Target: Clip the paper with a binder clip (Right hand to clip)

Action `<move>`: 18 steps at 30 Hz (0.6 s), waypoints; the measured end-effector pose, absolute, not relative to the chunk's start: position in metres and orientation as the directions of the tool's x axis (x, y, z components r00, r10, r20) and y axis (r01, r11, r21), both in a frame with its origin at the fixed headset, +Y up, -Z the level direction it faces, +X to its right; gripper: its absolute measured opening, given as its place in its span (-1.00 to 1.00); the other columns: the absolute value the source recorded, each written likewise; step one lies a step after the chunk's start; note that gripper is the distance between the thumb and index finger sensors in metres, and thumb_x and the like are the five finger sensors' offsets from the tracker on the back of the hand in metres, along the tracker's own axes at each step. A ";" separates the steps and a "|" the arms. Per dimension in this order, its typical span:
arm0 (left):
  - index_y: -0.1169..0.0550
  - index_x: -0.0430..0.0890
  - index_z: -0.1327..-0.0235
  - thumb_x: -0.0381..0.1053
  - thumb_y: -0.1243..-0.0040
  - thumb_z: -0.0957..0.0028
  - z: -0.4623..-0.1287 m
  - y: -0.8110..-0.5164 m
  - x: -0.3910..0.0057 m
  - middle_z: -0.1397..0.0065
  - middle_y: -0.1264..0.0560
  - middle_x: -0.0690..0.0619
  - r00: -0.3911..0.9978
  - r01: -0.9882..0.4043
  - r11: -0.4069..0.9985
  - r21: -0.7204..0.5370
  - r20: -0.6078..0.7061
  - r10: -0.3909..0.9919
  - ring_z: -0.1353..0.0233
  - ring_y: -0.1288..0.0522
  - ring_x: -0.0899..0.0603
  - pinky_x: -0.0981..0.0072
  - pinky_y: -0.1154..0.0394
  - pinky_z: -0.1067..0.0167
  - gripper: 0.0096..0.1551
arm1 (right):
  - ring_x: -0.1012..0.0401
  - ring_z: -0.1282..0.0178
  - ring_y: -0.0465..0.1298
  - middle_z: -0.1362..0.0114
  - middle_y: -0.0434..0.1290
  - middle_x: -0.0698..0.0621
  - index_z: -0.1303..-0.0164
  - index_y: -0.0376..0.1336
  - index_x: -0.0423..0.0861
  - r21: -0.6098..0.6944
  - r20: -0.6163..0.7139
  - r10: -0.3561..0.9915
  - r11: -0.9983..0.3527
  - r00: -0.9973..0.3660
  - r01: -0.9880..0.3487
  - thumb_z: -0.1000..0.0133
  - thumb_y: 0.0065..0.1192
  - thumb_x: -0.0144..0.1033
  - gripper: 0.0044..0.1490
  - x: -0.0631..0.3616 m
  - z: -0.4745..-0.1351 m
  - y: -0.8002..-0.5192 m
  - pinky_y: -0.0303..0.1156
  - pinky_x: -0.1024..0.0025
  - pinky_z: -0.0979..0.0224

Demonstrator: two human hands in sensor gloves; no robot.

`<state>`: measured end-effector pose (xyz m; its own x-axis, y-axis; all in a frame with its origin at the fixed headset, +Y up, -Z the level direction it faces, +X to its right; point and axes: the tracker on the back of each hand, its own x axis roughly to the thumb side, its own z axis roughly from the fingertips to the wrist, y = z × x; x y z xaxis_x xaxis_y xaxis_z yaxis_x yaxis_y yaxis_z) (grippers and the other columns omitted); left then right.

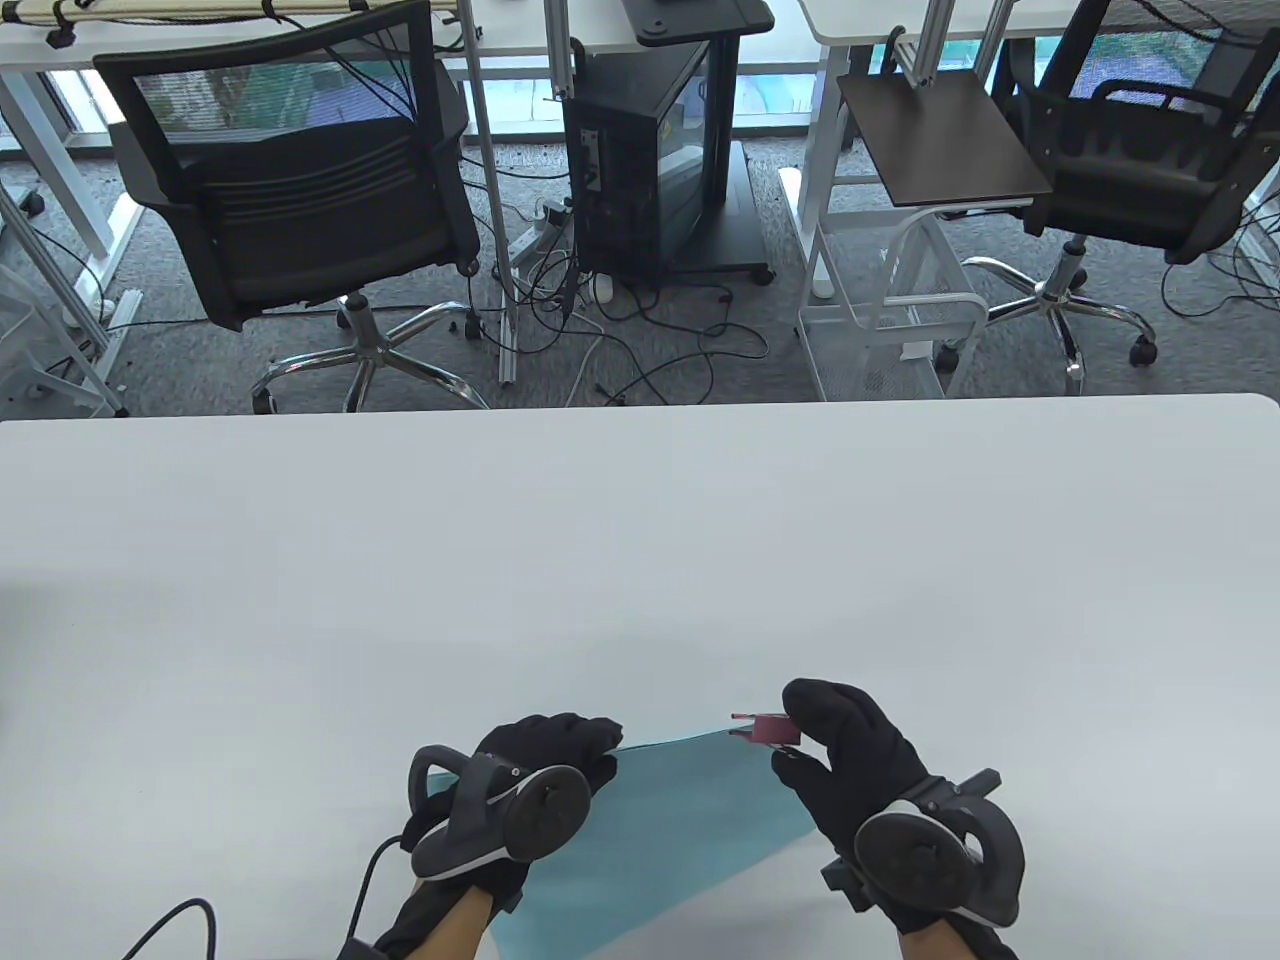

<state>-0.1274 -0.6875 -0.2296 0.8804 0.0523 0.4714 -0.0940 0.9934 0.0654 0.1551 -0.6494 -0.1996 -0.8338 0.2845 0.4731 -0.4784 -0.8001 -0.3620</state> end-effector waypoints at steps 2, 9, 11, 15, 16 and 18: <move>-0.56 0.16 -0.27 0.19 -0.15 -0.19 -0.230 -0.689 -0.127 -0.21 -0.67 0.21 0.880 -0.074 0.995 0.069 0.474 0.033 -0.16 -0.68 0.02 0.22 -0.61 -0.24 -0.59 | -0.12 -0.32 0.58 -0.48 0.33 -0.44 -0.58 0.11 -0.43 -0.260 0.484 0.307 -0.843 -0.819 -0.470 -0.09 0.43 -0.36 -0.07 0.154 -0.203 -0.653 0.59 0.02 -0.28; -0.57 0.09 -0.26 0.18 0.01 -0.28 -0.243 -0.699 -0.140 -0.11 -0.69 0.19 0.865 -0.285 0.954 -0.093 0.405 0.297 -0.09 -0.69 0.03 0.21 -0.62 -0.19 -0.58 | -0.44 -0.55 0.21 -0.66 -0.07 -0.62 -0.72 -0.22 -0.50 -0.310 0.466 0.299 -0.826 -0.832 -0.471 -0.24 0.20 -0.18 0.12 0.158 -0.208 -0.672 0.23 -0.32 -0.48; -0.57 0.07 -0.28 0.17 0.02 -0.30 -0.249 -0.703 -0.151 -0.11 -0.69 0.18 0.854 -0.382 0.916 -0.123 0.332 0.401 -0.09 -0.69 0.02 0.20 -0.63 -0.18 -0.57 | -0.52 -0.57 0.07 -0.68 -0.17 -0.64 -0.73 -0.26 -0.49 -0.318 0.439 0.279 -0.841 -0.854 -0.438 -0.28 0.12 -0.14 0.11 0.161 -0.211 -0.676 0.10 -0.41 -0.49; -0.56 0.02 -0.31 0.14 0.03 -0.32 -0.260 -0.716 -0.177 -0.14 -0.69 0.14 0.778 -0.591 0.790 -0.166 0.142 0.612 -0.09 -0.70 -0.01 0.20 -0.64 -0.16 -0.56 | -0.67 -0.51 -0.16 -0.68 -0.23 -0.66 -0.75 -0.28 -0.47 -0.324 0.362 0.171 -0.899 -0.916 -0.296 -0.31 0.05 -0.10 0.10 0.164 -0.216 -0.689 -0.10 -0.57 -0.44; -0.56 0.01 -0.32 0.14 0.03 -0.32 -0.262 -0.720 -0.185 -0.15 -0.68 0.13 0.744 -0.645 0.746 -0.166 0.088 0.663 -0.09 -0.70 -0.01 0.20 -0.64 -0.16 -0.55 | -0.68 -0.50 -0.19 -0.67 -0.25 -0.68 -0.74 -0.29 -0.48 -0.319 0.343 0.146 -0.911 -0.928 -0.261 -0.31 0.04 -0.09 0.10 0.165 -0.218 -0.692 -0.13 -0.59 -0.43; -0.54 -0.01 -0.35 0.12 0.03 -0.33 -0.265 -0.729 -0.199 -0.18 -0.67 0.11 0.684 -0.722 0.677 -0.140 -0.002 0.729 -0.09 -0.70 -0.03 0.22 -0.65 -0.15 -0.55 | -0.67 -0.47 -0.32 -0.66 -0.32 -0.69 -0.75 -0.32 -0.48 -0.280 0.312 0.115 -0.938 -0.943 -0.207 -0.32 0.01 -0.07 0.11 0.167 -0.223 -0.700 -0.25 -0.60 -0.39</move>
